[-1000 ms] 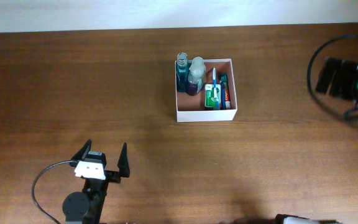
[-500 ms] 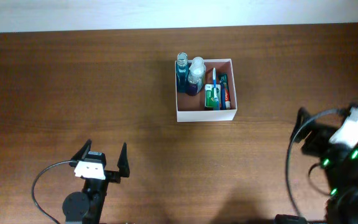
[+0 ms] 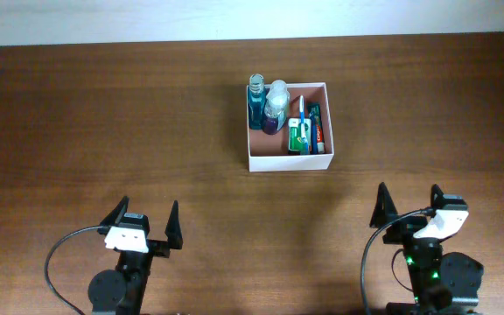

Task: Pack container

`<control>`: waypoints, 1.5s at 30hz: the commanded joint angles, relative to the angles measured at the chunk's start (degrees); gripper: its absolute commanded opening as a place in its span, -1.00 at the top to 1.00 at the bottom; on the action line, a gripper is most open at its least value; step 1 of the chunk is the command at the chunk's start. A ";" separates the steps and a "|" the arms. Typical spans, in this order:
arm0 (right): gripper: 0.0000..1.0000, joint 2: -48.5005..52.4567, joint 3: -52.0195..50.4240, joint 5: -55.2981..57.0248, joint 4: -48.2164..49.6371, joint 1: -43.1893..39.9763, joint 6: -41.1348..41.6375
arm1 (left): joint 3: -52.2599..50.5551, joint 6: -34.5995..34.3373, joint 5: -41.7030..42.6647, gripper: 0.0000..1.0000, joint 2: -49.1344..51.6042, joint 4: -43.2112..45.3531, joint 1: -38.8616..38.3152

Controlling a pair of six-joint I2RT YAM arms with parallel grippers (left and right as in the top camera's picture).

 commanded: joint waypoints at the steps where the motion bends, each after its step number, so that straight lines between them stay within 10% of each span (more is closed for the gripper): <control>1: -0.97 -2.73 -3.30 -1.64 2.67 1.33 0.63 | -0.11 -0.57 -0.20 -0.99 -0.44 -0.33 0.33; 45: -0.97 -6.80 -13.81 0.15 8.57 1.27 1.51 | -0.11 -0.57 -0.20 -0.99 -0.44 -0.33 0.33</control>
